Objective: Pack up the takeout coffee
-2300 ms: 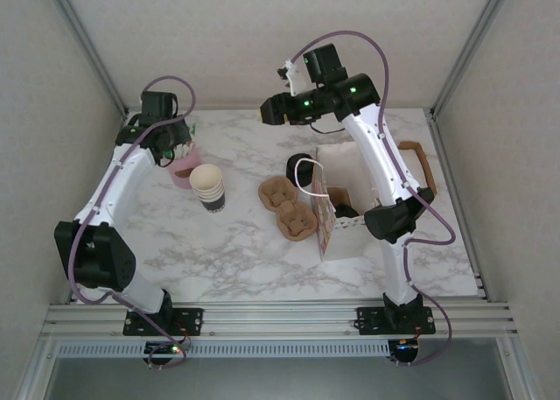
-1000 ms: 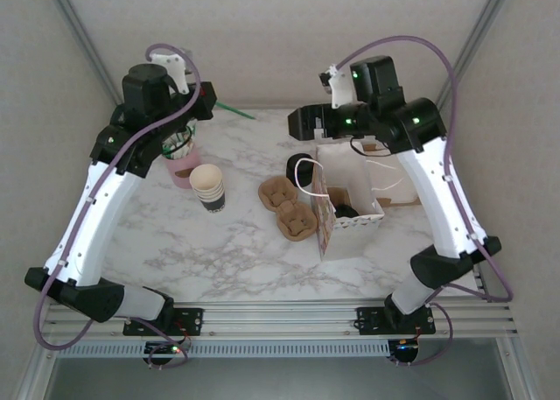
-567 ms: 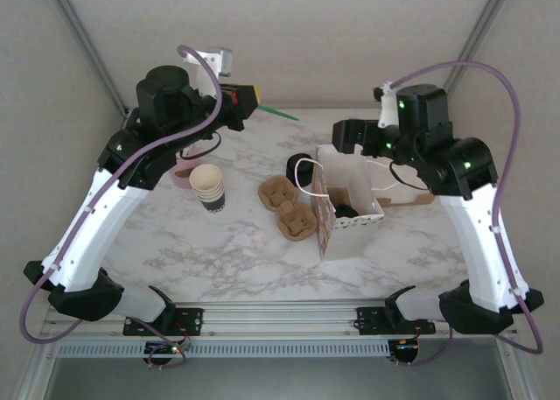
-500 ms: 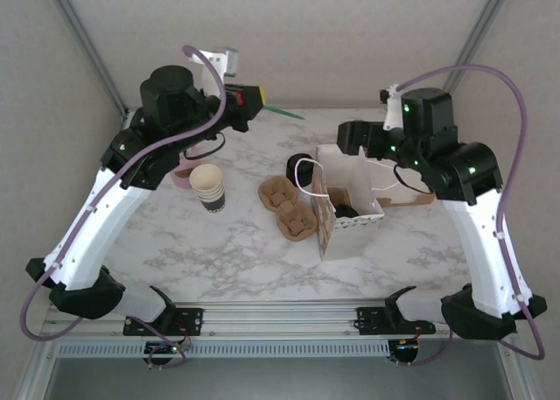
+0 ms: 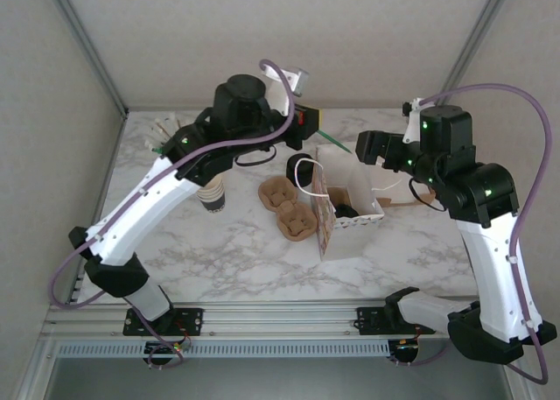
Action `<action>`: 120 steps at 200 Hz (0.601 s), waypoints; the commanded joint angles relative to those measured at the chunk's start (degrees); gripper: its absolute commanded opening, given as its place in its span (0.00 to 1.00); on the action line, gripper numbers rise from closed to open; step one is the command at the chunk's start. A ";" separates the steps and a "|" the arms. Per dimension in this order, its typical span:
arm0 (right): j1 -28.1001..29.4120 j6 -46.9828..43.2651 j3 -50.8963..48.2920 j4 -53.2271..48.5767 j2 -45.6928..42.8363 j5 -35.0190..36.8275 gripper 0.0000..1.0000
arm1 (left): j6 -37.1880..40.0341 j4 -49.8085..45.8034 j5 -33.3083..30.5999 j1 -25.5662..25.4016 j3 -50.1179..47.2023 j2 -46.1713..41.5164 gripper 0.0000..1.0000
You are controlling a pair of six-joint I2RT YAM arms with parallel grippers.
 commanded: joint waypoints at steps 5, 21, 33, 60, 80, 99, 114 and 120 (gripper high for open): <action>-1.11 0.38 -2.12 -0.36 -1.28 1.34 0.99 | 1.31 -2.52 -1.73 -0.94 1.97 3.14 0.00; -2.04 0.48 -3.39 -0.17 -1.56 0.32 0.99 | 1.48 -3.27 -2.10 -1.12 2.63 5.65 0.00; -2.45 0.45 -4.37 0.00 -1.70 -0.05 0.99 | 1.48 -3.91 -2.40 -1.29 3.40 7.67 0.00; -3.74 0.53 -6.97 1.03 -2.34 -1.28 0.99 | 1.75 -4.80 -3.14 -1.46 5.54 12.03 0.00; -4.75 0.54 -8.54 1.40 -2.59 -2.24 0.99 | 2.05 -5.58 -3.52 -1.48 7.71 15.30 0.00; -5.46 0.57 -9.60 1.56 -2.94 -3.05 0.99 | 2.36 -6.25 -4.02 -1.40 9.49 18.06 0.00; -5.80 0.50 -10.26 1.71 -3.09 -3.74 0.99 | 2.29 -6.28 -4.11 -1.31 10.23 19.71 0.00; -5.93 0.53 -10.52 1.75 -2.98 -3.87 0.99 | 2.30 -6.28 -4.17 -1.22 10.57 20.34 0.00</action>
